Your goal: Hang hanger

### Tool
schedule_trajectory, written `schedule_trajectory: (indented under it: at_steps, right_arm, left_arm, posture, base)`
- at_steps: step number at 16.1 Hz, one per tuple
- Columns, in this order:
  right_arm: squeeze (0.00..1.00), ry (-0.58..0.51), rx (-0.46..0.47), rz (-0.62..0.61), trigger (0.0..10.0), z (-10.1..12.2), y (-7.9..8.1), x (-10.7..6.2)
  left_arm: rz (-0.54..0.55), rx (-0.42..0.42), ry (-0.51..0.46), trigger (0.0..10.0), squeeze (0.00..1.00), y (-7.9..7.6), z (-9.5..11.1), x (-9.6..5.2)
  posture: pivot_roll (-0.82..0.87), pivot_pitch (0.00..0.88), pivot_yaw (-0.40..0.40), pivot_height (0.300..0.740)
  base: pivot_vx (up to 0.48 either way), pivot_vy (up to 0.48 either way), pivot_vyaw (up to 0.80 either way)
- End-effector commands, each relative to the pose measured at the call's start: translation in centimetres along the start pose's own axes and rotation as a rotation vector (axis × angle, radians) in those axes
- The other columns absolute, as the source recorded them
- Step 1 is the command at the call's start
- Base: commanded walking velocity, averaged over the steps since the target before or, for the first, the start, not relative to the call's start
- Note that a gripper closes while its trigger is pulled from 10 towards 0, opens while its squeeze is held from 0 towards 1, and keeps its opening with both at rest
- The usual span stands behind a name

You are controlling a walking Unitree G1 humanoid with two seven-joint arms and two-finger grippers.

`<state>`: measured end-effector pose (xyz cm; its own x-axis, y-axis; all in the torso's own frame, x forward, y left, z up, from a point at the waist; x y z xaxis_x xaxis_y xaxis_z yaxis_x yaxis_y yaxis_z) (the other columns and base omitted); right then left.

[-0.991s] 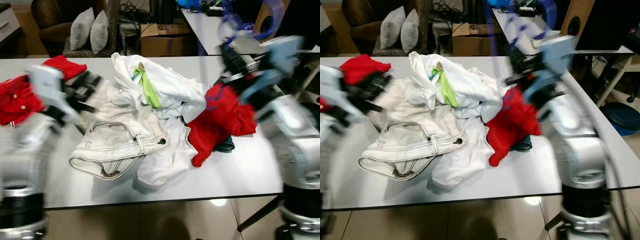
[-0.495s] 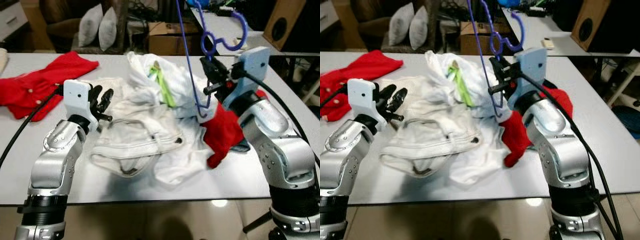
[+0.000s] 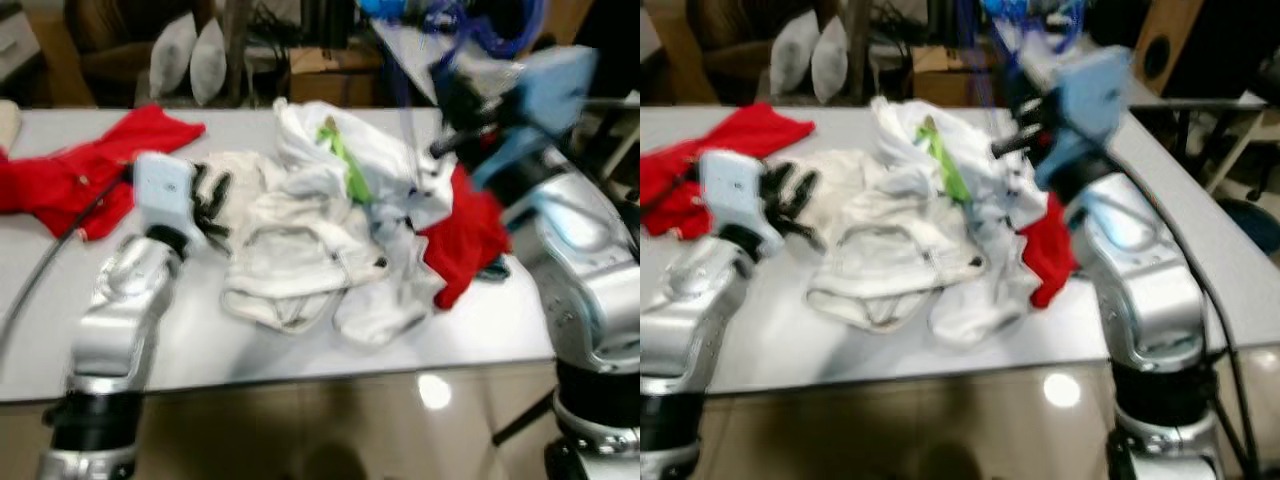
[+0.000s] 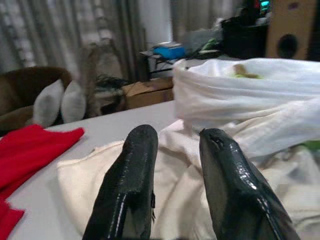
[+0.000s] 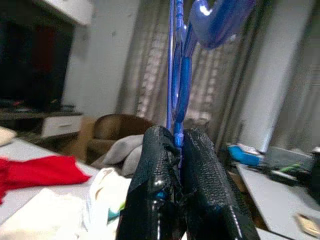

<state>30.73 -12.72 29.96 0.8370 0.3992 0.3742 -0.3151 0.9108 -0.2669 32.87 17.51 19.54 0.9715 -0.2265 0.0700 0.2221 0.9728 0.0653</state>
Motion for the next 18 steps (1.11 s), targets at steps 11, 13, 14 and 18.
schedule_trajectory:
  at_steps: [11,13,14,18]
  right_arm:
    - [0.0,0.19,0.147,0.126,10.0,-4.5,4.4,-2.4]
    - [0.0,0.356,0.183,0.121,10.0,-7.9,5.0,-4.0]
    - [0.0,0.423,0.17,0.12,10.0,-9.0,5.1,-4.9]
    - [0.0,0.581,0.174,0.119,10.0,-11.2,6.0,-9.1]
  left_arm:
    - [-0.004,0.024,0.081,10.0,0.0,-0.3,-1.9,-1.0]
    - [-0.009,0.037,0.157,10.0,0.0,-0.2,-4.1,-2.2]
    - [-0.016,0.041,0.178,10.0,0.0,-0.4,-4.6,-2.4]
    - [-0.045,0.027,0.223,10.0,0.0,-1.2,-6.0,-2.7]
  posture:
    - [-0.07,0.0,0.007,0.74]
    - [-0.08,0.0,0.014,0.74]
    - [-0.08,0.0,0.017,0.74]
    - [-0.1,0.0,0.034,0.74]
  base:
    - [0.0,0.354,0.0]
    - [0.0,0.364,0.0]
    - [0.0,0.364,0.0]
    - [0.0,0.365,0.0]
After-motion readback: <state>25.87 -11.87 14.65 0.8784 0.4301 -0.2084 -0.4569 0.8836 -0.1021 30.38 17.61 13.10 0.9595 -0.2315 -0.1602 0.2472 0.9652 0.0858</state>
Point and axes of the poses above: a point about 5 cm out from each wrist's last joint towards the gripper, its own x axis pointing out of the wrist towards the gripper, its own z axis along the axis of the wrist's last joint, y = z × x, the point moved 2 cm from there along x, pointing out of the wrist towards the gripper, and after that the axes turned 5 degrees about -x, right-handed, at the moved point
